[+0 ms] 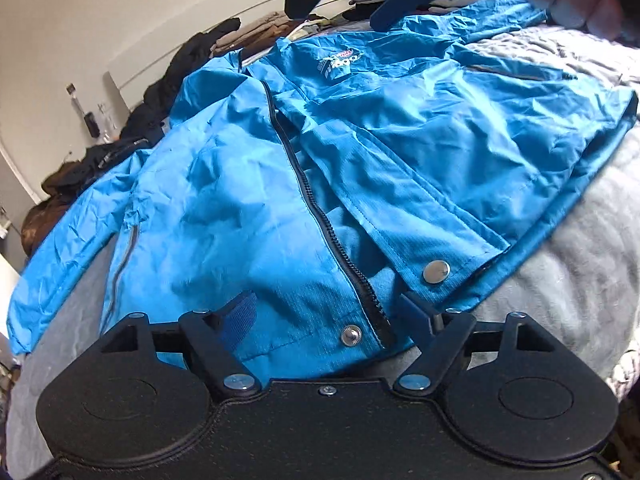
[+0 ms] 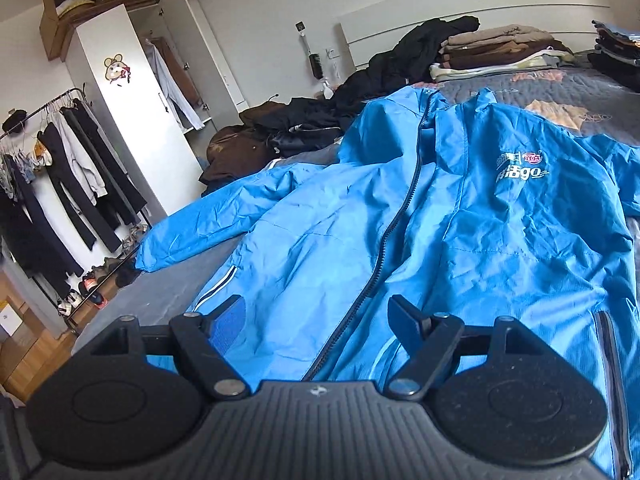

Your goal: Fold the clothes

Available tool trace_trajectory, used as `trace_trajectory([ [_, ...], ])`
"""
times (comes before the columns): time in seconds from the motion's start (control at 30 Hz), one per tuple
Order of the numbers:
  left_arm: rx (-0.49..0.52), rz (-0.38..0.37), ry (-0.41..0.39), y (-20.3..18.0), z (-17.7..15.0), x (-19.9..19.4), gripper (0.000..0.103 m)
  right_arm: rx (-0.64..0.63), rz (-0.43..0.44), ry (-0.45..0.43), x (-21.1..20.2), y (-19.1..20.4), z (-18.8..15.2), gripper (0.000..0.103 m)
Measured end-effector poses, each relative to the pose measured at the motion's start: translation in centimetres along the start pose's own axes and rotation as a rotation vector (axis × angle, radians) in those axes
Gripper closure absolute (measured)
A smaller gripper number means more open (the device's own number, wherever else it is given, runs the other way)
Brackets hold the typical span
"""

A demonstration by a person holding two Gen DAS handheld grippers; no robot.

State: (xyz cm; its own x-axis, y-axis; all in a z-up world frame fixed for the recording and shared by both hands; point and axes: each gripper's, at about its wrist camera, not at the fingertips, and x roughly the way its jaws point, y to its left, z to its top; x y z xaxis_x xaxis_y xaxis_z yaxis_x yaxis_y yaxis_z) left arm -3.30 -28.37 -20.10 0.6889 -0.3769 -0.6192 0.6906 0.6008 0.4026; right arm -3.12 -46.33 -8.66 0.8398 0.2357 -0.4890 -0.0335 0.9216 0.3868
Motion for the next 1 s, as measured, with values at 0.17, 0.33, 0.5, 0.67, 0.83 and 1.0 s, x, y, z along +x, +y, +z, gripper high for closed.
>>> trace_trajectory([
  [0.17,-0.047,-0.021,0.018,-0.1,0.1,0.3,0.075,0.006,0.005,-0.003,-0.5,-0.2,0.0,0.025],
  [0.33,-0.320,-0.090,-0.005,2.9,0.4,-0.5,0.085,0.026,0.010,-0.016,-1.2,-0.8,0.1,0.025],
  [0.5,-0.527,-0.221,-0.072,4.8,1.6,-2.0,0.091,0.056,0.013,-0.037,-2.0,-1.5,0.4,0.025],
  [0.67,-0.550,-0.324,-0.109,4.0,3.5,-2.7,0.091,0.069,0.016,-0.050,-2.3,-1.9,0.6,0.025],
  [0.83,-0.639,-0.404,-0.080,3.6,3.1,-1.8,0.091,0.075,0.013,-0.041,-2.2,-2.3,0.5,0.025],
  [1.0,-0.695,-0.429,-0.025,4.2,1.9,-1.0,0.091,0.079,0.009,-0.036,-2.0,-2.7,0.5,0.025],
])
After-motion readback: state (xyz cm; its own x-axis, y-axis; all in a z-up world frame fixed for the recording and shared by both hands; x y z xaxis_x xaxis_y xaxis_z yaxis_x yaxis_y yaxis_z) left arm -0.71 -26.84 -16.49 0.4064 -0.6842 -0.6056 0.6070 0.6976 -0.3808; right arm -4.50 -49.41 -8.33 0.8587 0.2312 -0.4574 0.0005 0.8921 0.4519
